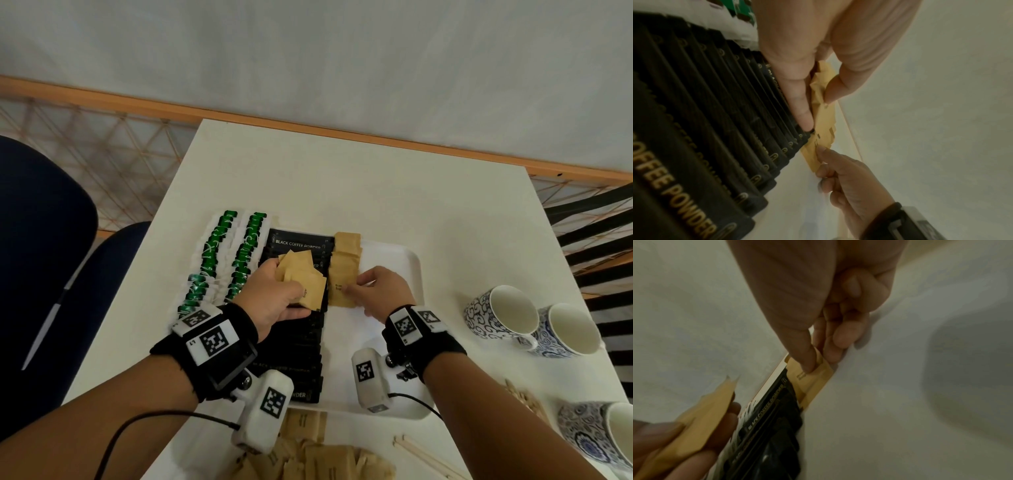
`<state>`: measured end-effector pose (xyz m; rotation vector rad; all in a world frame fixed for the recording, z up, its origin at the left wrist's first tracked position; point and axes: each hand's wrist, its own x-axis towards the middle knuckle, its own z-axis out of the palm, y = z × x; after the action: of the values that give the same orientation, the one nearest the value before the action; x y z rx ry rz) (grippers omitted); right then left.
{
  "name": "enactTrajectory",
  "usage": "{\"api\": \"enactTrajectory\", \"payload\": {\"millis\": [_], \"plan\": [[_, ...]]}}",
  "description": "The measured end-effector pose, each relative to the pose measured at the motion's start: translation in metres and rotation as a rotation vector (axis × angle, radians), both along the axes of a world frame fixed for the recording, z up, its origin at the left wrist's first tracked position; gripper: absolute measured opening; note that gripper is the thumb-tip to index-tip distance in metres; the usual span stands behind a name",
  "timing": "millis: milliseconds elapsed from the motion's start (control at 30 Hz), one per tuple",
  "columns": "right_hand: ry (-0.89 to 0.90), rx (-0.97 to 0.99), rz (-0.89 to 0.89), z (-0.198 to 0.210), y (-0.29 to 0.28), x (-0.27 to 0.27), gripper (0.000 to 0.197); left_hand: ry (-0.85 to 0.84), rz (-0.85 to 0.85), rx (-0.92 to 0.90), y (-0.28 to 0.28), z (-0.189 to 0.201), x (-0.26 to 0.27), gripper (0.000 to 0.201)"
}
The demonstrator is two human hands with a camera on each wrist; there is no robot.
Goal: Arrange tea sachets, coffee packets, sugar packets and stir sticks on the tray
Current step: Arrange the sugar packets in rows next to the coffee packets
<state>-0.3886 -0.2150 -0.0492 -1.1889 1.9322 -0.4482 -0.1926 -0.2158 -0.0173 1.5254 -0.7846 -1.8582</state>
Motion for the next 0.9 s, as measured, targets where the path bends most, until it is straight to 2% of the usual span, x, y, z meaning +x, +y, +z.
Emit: {"api": "enactTrajectory", "payload": {"millis": [267, 400, 500, 567, 633, 733, 900], "plan": [[-0.04, -0.027, -0.051, 0.003, 0.006, 0.0, 0.033, -0.007, 0.004, -0.029, 0.002, -0.004, -0.001, 0.051], [-0.12, -0.181, -0.077, 0.01, 0.013, 0.003, 0.026, -0.03, -0.01, -0.056, 0.004, -0.004, -0.003, 0.049], [-0.224, -0.203, 0.078, 0.014, 0.016, 0.011, 0.014, -0.034, -0.021, -0.072, 0.006, -0.004, -0.005, 0.049], [-0.26, -0.135, 0.201, 0.019, 0.018, 0.016, 0.015, -0.025, -0.013, -0.082, 0.007, -0.002, -0.008, 0.046], [-0.306, -0.087, 0.231, 0.025, 0.019, 0.017, 0.012, -0.031, 0.008, -0.088, 0.007, -0.001, -0.01, 0.035], [-0.358, -0.061, 0.176, 0.031, 0.022, 0.011, 0.007, -0.046, 0.042, -0.065, 0.006, 0.001, -0.009, 0.018], [-0.384, -0.021, 0.037, 0.022, 0.03, -0.004, 0.017, -0.027, 0.039, -0.057, 0.005, 0.003, -0.004, 0.019]]}}
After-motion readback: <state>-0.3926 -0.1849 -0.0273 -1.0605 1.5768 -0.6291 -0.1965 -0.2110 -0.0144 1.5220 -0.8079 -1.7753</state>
